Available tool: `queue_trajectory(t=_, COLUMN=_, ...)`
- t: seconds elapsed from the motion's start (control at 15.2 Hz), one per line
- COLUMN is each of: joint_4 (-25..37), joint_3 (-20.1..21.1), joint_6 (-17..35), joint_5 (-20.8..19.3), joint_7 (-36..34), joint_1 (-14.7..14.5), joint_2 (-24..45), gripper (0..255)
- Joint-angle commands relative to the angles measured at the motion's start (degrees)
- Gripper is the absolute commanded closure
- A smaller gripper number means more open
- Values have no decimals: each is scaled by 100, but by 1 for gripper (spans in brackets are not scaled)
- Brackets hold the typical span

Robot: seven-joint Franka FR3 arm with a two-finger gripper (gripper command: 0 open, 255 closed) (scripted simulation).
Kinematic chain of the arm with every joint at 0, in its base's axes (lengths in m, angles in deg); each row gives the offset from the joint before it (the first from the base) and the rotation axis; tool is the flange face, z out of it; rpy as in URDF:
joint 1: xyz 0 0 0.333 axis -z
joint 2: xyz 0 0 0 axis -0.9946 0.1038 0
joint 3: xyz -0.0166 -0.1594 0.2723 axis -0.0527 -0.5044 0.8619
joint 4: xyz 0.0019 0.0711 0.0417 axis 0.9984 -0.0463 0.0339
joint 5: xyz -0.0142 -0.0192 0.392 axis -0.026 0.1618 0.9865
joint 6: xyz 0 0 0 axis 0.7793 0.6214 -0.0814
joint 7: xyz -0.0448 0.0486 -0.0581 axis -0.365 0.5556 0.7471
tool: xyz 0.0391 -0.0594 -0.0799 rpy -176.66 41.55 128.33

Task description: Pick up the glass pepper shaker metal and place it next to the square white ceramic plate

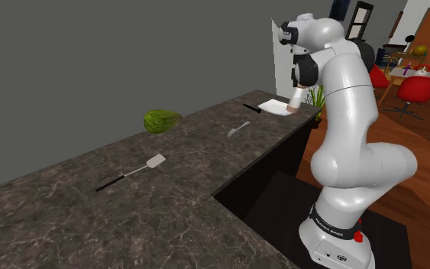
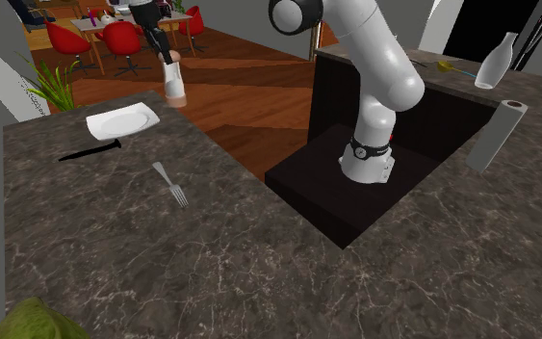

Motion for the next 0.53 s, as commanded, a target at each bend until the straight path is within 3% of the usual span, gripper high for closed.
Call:
queue_trajectory(t=0.0, joint_4=468, joint_3=41, joint_6=-113, joint_5=89, joint_7=80, joint_1=221, joint_2=339, gripper=255)
queue_trajectory(t=0.46, joint_4=-508, joint_3=12, joint_6=606, joint_5=35, joint_7=81, joint_1=4, joint_2=113, gripper=255)
